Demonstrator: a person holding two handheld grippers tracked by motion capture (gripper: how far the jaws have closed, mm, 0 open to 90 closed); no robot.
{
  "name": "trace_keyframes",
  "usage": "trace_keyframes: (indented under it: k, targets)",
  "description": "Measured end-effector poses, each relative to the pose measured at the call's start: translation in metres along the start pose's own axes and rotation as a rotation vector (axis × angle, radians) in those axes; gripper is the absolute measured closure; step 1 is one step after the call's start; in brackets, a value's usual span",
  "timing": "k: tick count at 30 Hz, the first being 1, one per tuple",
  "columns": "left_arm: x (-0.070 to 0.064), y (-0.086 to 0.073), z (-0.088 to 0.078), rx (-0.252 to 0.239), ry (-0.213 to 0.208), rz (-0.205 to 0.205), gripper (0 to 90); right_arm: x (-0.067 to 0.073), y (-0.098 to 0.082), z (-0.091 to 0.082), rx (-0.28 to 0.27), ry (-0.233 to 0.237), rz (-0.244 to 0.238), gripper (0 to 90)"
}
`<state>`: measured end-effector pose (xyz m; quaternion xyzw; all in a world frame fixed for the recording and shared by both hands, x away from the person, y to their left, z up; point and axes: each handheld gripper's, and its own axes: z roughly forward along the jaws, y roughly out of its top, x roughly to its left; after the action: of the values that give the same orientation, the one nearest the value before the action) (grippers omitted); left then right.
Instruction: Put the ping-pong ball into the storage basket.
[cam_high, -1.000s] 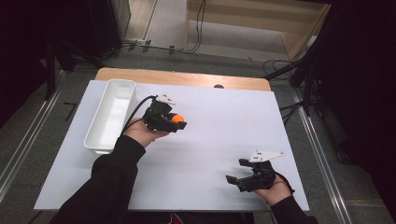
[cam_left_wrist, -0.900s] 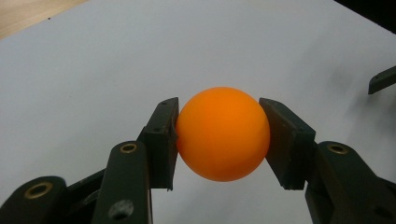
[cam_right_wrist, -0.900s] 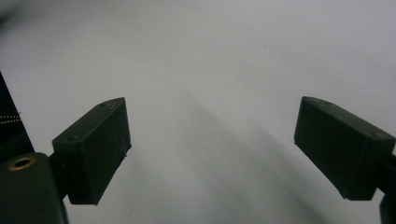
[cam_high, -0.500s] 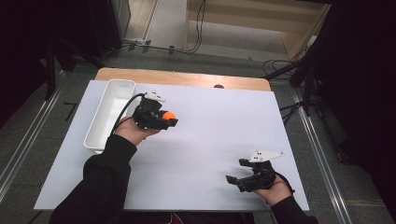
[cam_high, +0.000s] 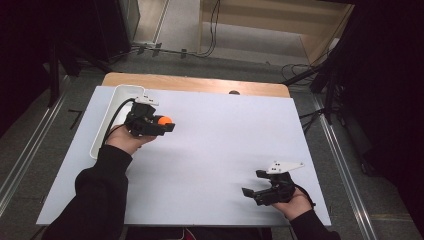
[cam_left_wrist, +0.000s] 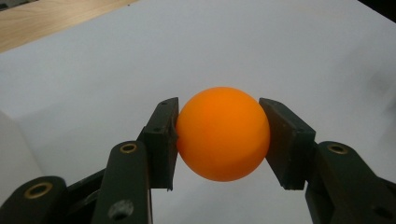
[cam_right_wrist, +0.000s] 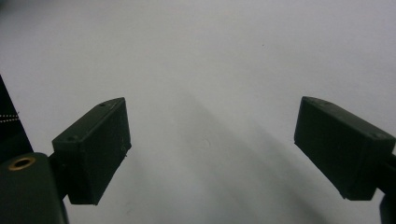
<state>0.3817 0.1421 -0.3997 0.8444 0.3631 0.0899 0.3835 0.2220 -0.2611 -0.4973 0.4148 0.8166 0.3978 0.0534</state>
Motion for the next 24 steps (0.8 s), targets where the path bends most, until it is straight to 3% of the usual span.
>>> trace_keyframes:
  k: [2,13,24]
  targets:
    - [0.004,-0.001,-0.004,0.005,0.029,0.007,50.5,0.0,0.0,0.0,0.0,0.0,0.0,9.5]
    - [0.029,-0.01,-0.027,-0.016,0.067,-0.063,50.4,0.0,0.001,0.001,0.005,0.007,0.0,9.5]
    - [0.051,-0.023,-0.053,-0.05,0.155,-0.127,50.4,0.001,0.004,0.004,0.014,0.013,-0.009,9.5]
